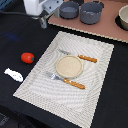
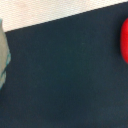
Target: Place the pan onto the stove and place the fish and sausage into the pan.
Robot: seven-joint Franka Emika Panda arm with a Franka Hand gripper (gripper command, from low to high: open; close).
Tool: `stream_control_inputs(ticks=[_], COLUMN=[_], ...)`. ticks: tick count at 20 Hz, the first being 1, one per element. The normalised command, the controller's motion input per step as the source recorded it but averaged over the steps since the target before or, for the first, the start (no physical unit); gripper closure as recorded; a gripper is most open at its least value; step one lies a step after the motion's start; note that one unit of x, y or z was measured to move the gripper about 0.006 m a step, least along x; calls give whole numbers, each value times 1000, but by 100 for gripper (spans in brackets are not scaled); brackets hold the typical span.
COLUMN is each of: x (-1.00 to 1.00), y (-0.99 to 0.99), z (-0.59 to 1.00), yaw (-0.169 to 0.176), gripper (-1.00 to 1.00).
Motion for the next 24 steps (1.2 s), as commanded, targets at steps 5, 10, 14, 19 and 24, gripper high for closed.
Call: stream_control_inputs(ticks=[5,10,14,19,24], x=[0,0,0,53,37], y=[-998,-1000,-1000,-913,-553], z=[0,0,0,-168,-394], yaw=[0,0,0,0,0], gripper=[-100,-100,-100,-100,-100])
